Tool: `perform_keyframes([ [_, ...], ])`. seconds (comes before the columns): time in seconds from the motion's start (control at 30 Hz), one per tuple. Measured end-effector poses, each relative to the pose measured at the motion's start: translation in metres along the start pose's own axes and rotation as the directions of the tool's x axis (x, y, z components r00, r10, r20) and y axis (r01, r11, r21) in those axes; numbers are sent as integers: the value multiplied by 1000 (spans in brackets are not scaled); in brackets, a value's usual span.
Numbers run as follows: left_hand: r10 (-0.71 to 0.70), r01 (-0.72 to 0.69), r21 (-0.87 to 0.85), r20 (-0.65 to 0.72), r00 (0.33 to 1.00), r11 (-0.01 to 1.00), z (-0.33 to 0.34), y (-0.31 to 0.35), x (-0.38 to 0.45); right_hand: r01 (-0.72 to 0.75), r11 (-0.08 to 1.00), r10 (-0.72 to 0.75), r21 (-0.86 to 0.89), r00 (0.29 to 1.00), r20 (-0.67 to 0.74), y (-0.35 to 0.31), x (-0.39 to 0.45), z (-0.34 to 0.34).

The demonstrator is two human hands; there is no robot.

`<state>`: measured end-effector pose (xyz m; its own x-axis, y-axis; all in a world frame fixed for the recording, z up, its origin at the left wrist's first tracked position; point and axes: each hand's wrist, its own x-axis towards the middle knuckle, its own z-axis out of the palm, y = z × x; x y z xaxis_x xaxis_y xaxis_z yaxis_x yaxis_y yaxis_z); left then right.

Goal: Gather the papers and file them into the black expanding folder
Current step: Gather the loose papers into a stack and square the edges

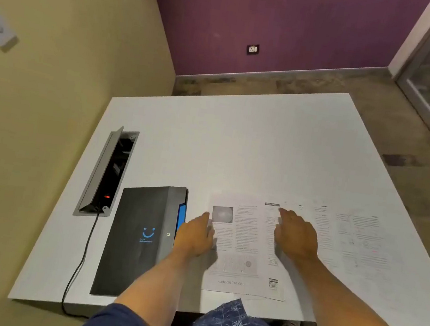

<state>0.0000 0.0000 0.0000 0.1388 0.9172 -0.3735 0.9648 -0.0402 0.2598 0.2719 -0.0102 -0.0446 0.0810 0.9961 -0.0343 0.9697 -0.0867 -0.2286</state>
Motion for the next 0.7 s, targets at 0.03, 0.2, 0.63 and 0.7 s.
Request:
perform_keyframes([
  [0.03,-16,16,-12,19,1000,1000,5,-2,1,-78,997,78,8,995,64,1,-4,0],
  [0.2,-179,200,-96,195,964,975,25,-6,5,-393,912,347,120,893,287,11,-17,5],
  [0.63,-144,250,-526,234,961,813,37,6,24,-440,779,217,447,858,466,12,2,32],
  [0.7,-143,248,-497,240,960,832,42,4,24,-446,776,234,445,860,453,11,0,30],
])
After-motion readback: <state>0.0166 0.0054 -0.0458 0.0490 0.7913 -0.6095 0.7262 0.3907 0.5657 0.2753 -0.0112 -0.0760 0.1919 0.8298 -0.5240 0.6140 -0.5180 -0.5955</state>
